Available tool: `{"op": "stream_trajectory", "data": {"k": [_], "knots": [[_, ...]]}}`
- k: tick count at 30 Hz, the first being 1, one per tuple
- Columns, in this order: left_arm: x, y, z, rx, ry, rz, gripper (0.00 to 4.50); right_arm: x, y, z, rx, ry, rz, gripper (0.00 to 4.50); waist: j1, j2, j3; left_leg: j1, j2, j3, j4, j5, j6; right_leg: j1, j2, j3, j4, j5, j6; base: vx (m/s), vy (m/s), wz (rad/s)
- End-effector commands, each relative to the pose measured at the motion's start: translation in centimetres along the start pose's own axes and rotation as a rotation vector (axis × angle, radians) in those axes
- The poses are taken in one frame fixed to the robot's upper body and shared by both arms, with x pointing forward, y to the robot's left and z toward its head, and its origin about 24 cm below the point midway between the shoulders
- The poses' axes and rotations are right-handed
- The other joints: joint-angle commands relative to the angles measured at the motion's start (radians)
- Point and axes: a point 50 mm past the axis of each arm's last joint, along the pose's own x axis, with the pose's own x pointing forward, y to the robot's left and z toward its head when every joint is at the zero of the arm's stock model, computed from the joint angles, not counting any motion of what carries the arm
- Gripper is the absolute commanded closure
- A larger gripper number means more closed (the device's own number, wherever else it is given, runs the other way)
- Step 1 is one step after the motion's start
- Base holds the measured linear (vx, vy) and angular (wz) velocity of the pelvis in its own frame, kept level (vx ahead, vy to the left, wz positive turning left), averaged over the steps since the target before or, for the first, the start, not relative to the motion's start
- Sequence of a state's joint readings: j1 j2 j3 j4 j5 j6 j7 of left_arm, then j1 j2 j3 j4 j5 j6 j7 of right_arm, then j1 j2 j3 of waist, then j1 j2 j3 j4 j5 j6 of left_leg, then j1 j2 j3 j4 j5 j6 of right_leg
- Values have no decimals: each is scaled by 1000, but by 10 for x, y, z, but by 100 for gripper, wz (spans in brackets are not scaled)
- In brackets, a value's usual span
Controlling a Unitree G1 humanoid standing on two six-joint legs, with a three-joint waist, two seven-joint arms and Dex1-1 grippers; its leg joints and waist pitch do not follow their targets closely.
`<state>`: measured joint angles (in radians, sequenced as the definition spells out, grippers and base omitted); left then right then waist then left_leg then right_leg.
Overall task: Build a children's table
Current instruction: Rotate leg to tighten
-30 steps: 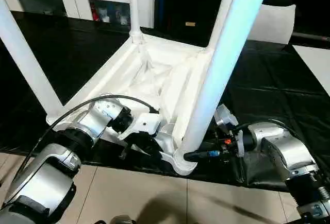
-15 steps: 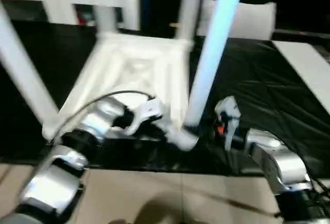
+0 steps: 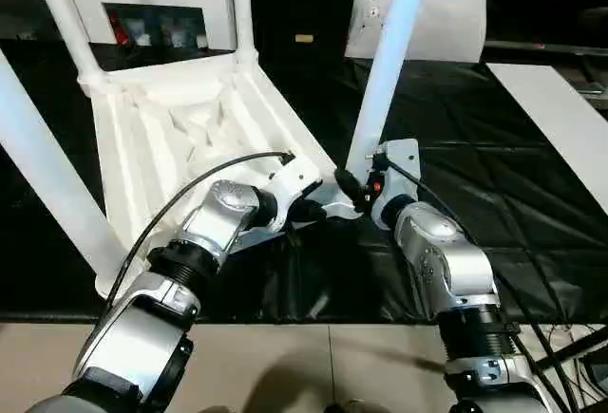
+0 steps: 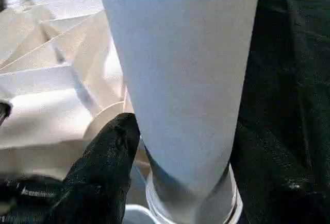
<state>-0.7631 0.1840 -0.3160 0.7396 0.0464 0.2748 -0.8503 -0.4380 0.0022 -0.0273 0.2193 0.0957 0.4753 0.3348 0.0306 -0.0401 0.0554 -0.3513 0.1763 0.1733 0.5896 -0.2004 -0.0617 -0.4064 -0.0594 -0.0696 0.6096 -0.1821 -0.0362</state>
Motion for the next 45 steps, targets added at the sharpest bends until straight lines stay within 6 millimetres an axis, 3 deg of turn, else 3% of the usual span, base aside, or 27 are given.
{"op": "stream_trajectory", "data": {"k": [1, 2, 9, 15, 19, 24, 25, 32, 45], "knots": [[2, -8, 23, 96, -111, -63, 450, 0, 34, -3, -1, 0, 242, 135, 10, 4, -68, 0, 50, -14, -60, -61, 79, 72, -89, 60, -67, -66, -213, 0, 0, 0], [-3, -6, 19, 131, -108, -100, 450, -7, 27, -4, -34, -2, 274, 127, 6, 1, -65, -4, 50, -15, -62, -72, 78, 72, -89, 60, -68, -84, -210, 0, 0, 0], [-24, -5, 3, 279, -60, -308, 450, -36, -4, -15, -185, 52, 422, 63, 15, 1, -61, 4, 54, -14, -62, -136, 59, 62, -91, 61, -81, -209, -179, 0, 0, 0], [-32, -11, -3, 329, -23, -514, 450, -49, -16, -10, -234, 50, 608, 6, 34, 3, -63, 9, 60, -12, -62, -136, 58, 60, -94, 62, -72, -159, -211, 0, 0, 0], [-37, -13, -6, 367, 37, -622, 450, -55, -19, -7, -285, 89, 756, 6, 49, 1, -64, 10, 61, -11, -61, -125, 63, 61, -96, 61, -68, -139, -223, 0, 0, 0], [-39, -12, -6, 409, 76, -690, 450, -60, -19, -6, -305, 142, 885, 6, 59, -5, -64, 5, 62, -10, -58, -118, 68, 65, -96, 58, -67, -161, -209, 0, 0, 0], [-40, -12, -5, 414, 83, -696, 450, -60, -18, -6, -302, 152, 907, 34, 60, -5, -65, 5, 62, -11, -58, -114, 67, 64, -96, 57, -66, -162, -209, 0, 0, 0], [-40, -11, -5, 450, 117, -746, 450, -64, -18, -7, -291, 231, 1064, 85, 67, -10, -66, 3, 62, -11, -56, -109, 71, 64, -95, 54, -66, -179, -205, 0, 0, 0], [-42, -8, -6, 461, 132, -747, 450, -63, -17, -7, -281, 262, 1126, 199, 79, -8, -69, 4, 62, -10, -54, -94, 65, 64, -94, 54, -62, -152, -208, 0, 0, 0]]}}
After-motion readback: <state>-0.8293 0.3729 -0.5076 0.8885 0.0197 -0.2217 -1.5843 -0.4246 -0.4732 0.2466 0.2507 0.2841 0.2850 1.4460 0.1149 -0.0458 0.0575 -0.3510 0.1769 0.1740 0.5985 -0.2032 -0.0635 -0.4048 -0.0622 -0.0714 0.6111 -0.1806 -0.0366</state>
